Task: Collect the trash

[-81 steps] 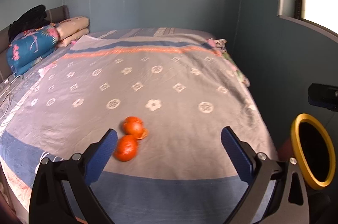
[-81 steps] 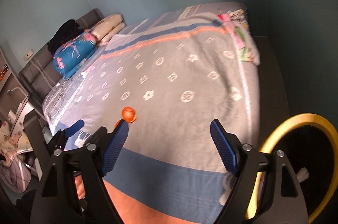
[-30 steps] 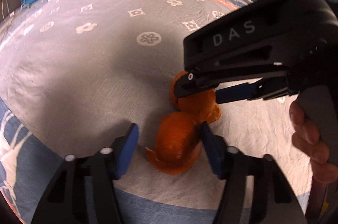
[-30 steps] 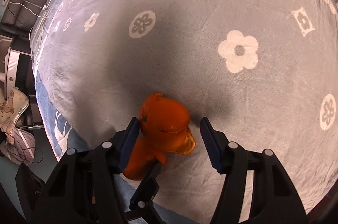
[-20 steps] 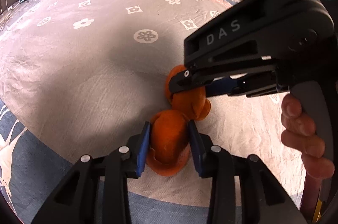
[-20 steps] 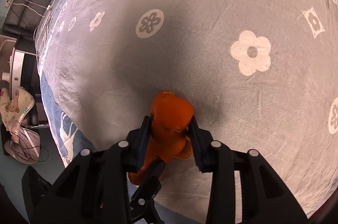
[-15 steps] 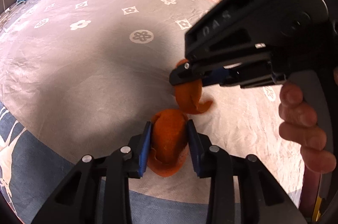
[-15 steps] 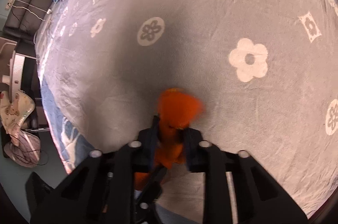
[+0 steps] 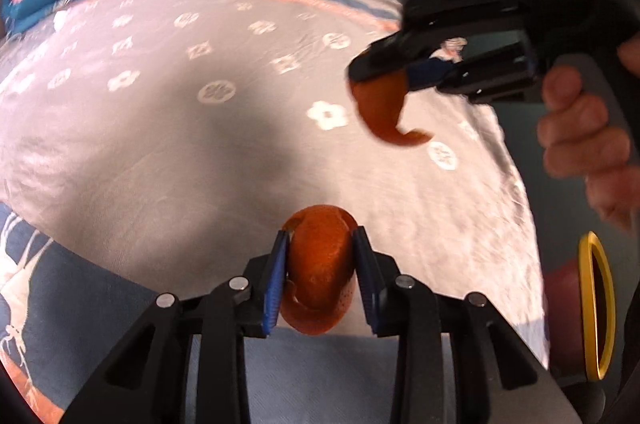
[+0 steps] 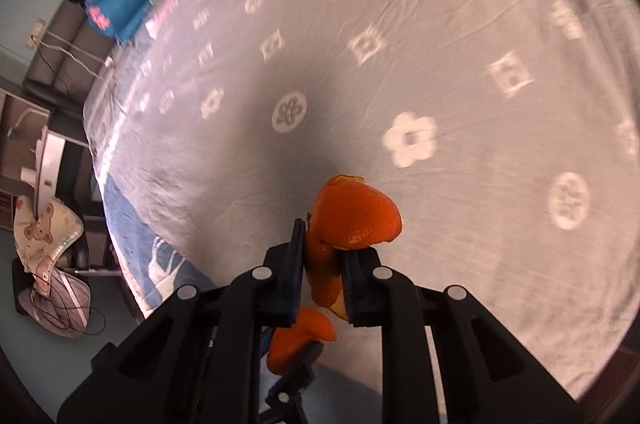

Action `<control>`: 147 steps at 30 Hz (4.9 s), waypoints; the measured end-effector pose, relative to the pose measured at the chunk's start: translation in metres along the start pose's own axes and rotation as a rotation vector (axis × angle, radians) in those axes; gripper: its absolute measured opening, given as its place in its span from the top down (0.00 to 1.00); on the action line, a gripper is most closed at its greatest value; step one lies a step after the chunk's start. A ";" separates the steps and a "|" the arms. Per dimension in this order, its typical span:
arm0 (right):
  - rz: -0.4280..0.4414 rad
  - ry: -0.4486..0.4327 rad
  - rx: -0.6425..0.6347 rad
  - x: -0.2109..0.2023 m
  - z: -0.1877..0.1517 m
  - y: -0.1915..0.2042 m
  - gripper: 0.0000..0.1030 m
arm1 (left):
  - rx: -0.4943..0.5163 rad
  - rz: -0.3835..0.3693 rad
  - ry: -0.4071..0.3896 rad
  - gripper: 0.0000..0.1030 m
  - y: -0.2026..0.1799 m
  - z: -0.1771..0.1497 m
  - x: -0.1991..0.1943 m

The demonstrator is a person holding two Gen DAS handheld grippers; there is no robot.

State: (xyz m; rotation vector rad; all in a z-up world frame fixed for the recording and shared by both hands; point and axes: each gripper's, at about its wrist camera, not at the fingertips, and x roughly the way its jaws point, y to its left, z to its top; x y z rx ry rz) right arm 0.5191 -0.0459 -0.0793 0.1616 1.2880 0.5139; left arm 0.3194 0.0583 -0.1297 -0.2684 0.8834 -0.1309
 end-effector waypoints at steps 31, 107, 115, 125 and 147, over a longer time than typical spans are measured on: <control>-0.094 -0.615 0.227 -0.362 -0.290 -0.216 0.84 | 0.498 -0.209 -0.369 0.70 -0.284 -0.032 -0.171; -0.641 -1.075 0.089 -0.293 -0.436 0.020 0.08 | 0.147 0.025 -0.560 0.08 -0.111 -0.112 -0.305; -0.641 -1.071 0.087 -0.294 -0.436 0.019 0.08 | 0.139 0.026 -0.547 0.08 -0.110 -0.112 -0.301; -0.643 -1.057 0.093 -0.288 -0.434 0.016 0.08 | 0.135 0.022 -0.539 0.08 -0.108 -0.111 -0.299; -0.637 -1.026 0.115 -0.284 -0.432 0.010 0.08 | 0.122 0.008 -0.509 0.08 -0.101 -0.106 -0.292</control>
